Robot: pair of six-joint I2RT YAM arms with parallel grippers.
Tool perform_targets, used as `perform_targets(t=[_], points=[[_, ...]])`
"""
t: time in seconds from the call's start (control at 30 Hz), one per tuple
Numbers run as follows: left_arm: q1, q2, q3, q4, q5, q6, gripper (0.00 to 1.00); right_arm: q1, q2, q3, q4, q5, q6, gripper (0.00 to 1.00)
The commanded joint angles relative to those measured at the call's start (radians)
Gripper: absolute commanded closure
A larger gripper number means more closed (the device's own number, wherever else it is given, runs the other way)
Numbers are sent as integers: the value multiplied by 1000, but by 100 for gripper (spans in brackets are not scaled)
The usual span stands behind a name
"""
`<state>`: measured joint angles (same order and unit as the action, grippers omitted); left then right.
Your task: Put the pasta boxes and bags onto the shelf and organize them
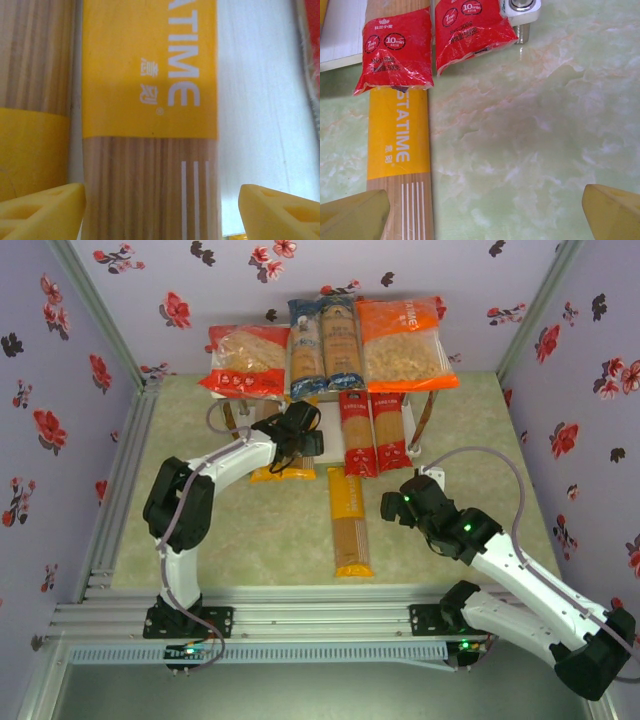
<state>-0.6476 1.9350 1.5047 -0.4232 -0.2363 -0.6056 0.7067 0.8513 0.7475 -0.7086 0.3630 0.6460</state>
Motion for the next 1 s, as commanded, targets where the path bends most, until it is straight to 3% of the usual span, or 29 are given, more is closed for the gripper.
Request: perform_targets(t=[0.0, 0.23, 0.43, 0.67, 0.8, 0.97], points=[[28, -94, -20, 76, -25, 13, 22, -6, -3, -3, 4, 14, -5, 1], [-3, -208, -80, 110, -54, 58, 24, -7, -1, -5, 8, 14, -4, 1], [-84, -295, -158, 92, -57, 86, 27, -9, 2, -12, 16, 16, -1, 1], [-218, -444, -344, 49, -79, 53, 26, -10, 12, 0, -3, 19, -9, 1], [-328, -510, -365, -67, -125, 19, 22, -13, 15, 1, -6, 16, -12, 1], [-449, -554, -439, -85, -121, -111, 12, -16, 14, 1, -17, 8, -12, 1]])
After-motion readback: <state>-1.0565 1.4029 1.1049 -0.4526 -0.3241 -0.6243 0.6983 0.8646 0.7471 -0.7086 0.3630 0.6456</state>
